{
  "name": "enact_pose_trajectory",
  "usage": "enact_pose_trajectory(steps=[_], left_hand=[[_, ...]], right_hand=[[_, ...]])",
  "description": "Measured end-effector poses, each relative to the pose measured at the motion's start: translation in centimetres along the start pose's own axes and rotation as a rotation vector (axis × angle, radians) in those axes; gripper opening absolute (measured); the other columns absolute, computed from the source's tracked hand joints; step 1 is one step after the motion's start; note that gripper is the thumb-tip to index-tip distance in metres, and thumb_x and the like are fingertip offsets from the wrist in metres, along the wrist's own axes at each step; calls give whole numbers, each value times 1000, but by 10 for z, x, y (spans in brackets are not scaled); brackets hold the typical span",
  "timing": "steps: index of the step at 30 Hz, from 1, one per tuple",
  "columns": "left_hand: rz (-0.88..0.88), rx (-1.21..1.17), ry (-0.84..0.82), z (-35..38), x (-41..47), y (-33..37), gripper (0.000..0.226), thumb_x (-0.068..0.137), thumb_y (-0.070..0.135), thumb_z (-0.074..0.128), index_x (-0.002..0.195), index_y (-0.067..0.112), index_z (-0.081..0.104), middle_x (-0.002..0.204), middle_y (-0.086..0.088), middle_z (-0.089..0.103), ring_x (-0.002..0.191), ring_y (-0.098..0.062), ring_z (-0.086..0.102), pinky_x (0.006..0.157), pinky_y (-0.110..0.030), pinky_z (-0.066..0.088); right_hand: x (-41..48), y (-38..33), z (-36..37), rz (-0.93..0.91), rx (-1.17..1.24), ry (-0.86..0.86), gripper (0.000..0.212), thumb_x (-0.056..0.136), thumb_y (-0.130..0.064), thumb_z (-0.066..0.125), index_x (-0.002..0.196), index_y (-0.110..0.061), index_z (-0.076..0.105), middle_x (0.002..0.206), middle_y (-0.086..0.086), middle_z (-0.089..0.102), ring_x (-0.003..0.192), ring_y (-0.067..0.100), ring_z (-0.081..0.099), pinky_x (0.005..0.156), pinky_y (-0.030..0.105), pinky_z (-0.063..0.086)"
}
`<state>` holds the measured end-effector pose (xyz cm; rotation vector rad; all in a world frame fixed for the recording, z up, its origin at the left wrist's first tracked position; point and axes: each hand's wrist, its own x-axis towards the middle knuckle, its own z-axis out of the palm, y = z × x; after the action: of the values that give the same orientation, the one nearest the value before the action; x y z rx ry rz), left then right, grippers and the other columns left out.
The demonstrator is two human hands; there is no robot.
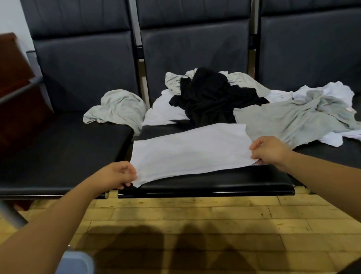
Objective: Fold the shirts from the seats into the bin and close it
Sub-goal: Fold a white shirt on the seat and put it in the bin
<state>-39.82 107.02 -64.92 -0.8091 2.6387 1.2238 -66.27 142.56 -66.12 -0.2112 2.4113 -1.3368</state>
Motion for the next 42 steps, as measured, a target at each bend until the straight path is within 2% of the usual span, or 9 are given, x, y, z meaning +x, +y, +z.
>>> enact_pose_trajectory(steps=[6,10,17,21,25,29,33,37,42], left_hand=[[101,-99,179,-4,-3,9,8,93,18,67,89,18,74,76,2,70,67,-11,62,64,-23,46],[59,-184,55,0,3,11,6,97,15,62,100,12,65,84,-11,74,50,-20,53,44,-24,36],[-230,11,364,20,33,13,48,91,39,70,62,11,44,63,-8,50,58,-22,50,61,-34,42],[-268,-91,306,38,43,34,46,90,43,71,85,2,52,82,-8,54,86,-28,56,76,-38,46],[-262,-1,257,45,51,40,38,87,32,77,97,1,58,98,-12,59,97,-31,57,79,-35,45],[-217,-306,254,38,55,36,36,94,22,68,121,-1,62,120,-14,64,106,-33,62,90,-39,51],[-198,-648,243,20,43,29,19,102,13,54,118,4,59,106,-21,70,70,-28,72,56,-32,58],[-305,-441,226,0,21,10,22,102,16,57,118,1,57,82,-23,68,46,-20,67,35,-23,46],[-425,-216,101,-3,4,-13,34,90,30,74,115,9,64,108,-12,69,96,-31,67,86,-46,57]], right_hand=[[10,-3,5,-70,-55,203,13,88,0,46,78,-6,52,76,9,49,73,25,47,57,27,36],[11,2,4,13,-155,232,4,89,-3,50,86,0,52,83,16,53,77,30,50,55,27,35],[2,-1,13,55,-255,114,36,90,-21,67,114,5,58,102,16,55,95,35,55,82,39,47],[3,-5,16,79,-307,117,38,92,-15,64,119,12,57,116,23,60,111,41,58,94,44,49],[2,-8,13,114,-284,63,27,91,-11,68,105,8,55,109,24,59,98,36,58,83,40,48],[2,-6,12,94,-275,24,45,91,-18,68,124,8,53,110,16,53,97,30,52,78,36,45],[-1,-12,13,101,76,-44,33,90,-11,68,117,5,59,113,17,63,94,31,63,58,35,58],[-14,-16,15,309,213,-348,28,91,-3,66,118,2,59,100,18,68,78,26,68,52,29,58],[-17,-20,31,62,-502,-139,21,91,-13,66,92,0,49,81,13,56,71,29,58,44,28,48]])
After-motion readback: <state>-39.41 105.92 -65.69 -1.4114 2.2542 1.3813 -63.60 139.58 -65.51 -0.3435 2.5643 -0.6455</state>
